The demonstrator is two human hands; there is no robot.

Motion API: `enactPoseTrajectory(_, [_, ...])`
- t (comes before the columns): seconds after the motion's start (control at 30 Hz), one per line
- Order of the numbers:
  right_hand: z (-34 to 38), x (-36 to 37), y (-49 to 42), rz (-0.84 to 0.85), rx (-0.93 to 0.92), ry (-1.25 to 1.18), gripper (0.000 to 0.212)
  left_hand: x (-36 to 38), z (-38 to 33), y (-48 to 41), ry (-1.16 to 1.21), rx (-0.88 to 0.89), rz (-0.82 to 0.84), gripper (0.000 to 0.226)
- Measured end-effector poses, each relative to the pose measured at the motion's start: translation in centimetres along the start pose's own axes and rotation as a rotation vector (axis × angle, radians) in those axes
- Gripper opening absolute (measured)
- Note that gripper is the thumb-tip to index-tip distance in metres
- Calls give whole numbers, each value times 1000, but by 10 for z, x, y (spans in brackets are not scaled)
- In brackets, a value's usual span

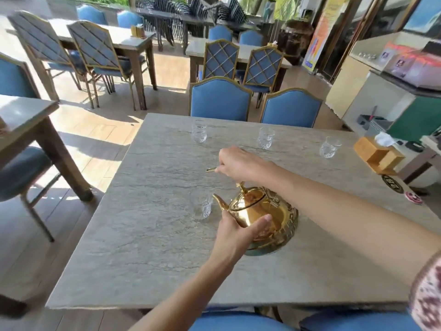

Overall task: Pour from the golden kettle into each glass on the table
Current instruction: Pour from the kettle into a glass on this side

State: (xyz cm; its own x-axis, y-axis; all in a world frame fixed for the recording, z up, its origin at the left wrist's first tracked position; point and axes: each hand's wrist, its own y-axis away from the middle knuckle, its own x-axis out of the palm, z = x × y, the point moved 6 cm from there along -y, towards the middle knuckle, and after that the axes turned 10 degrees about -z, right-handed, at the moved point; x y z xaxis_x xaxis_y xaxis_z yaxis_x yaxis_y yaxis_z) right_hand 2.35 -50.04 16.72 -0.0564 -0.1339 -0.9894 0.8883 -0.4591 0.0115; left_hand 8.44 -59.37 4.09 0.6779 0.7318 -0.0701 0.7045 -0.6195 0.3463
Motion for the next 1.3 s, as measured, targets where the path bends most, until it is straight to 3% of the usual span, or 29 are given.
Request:
enactPoseTrajectory(0.07, [4,0,-9,27,-10,36,46,1,-3,-3,30,-30,-8,82])
enactPoseTrajectory(0.27, [21,9,-29,154,-74,149,46,4,-12,-3,18,-104,-99,90])
enactPoseTrajectory(0.4, [24,9,-37,191,-129,208,48,10,-21,1,32,-112,-107,129])
enactPoseTrajectory(0.47, [24,9,-42,209,-133,240,47,10,-25,1,30,-107,-121,136])
enactPoseTrajectory(0.7, [22,8,-52,273,-97,243,31,12,-30,-3,65,-124,-92,124])
enactPoseTrajectory(1.03, [21,12,-61,327,-54,249,34,14,-29,-10,111,-141,-78,107])
enactPoseTrajectory(1.3, [24,12,-63,364,-33,240,23,12,-29,-13,107,-152,-61,106])
